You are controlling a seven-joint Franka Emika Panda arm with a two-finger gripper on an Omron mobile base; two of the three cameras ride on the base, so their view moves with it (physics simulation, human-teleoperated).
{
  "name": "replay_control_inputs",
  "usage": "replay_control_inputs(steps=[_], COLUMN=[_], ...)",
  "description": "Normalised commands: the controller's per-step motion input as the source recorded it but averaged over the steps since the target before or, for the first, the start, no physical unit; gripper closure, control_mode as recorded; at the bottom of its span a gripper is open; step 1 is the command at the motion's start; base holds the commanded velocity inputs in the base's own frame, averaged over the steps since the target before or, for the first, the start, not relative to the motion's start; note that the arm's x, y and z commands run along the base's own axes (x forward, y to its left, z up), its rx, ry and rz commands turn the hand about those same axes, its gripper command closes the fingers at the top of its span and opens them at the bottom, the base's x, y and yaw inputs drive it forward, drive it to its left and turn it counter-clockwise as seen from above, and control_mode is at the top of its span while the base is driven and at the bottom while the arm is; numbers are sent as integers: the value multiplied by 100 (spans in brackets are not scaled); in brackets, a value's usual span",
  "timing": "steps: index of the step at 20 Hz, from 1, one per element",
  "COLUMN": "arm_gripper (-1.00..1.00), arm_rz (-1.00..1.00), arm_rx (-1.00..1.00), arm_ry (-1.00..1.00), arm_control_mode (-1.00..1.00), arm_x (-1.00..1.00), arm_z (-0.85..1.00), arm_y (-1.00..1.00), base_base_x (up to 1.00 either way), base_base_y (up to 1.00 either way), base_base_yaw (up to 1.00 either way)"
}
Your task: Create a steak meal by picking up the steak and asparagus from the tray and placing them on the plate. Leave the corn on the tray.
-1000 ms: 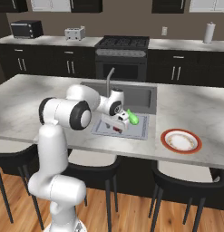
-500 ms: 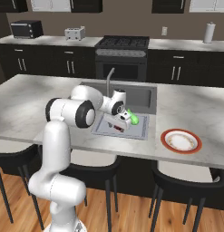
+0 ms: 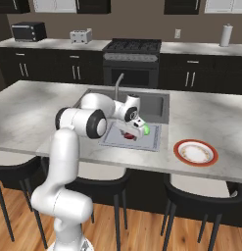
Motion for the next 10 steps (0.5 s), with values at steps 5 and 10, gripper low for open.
replay_control_inputs(steps=[5,10], arm_gripper=[100,100], arm_rz=[0,0], arm_rx=[1,0], arm_ry=[0,0], arm_control_mode=[-100,-100], arm_x=[7,1], arm_z=[-20,0], arm_y=[-4,0], base_base_x=[0,0], base_base_y=[0,0], base_base_yaw=[0,0])
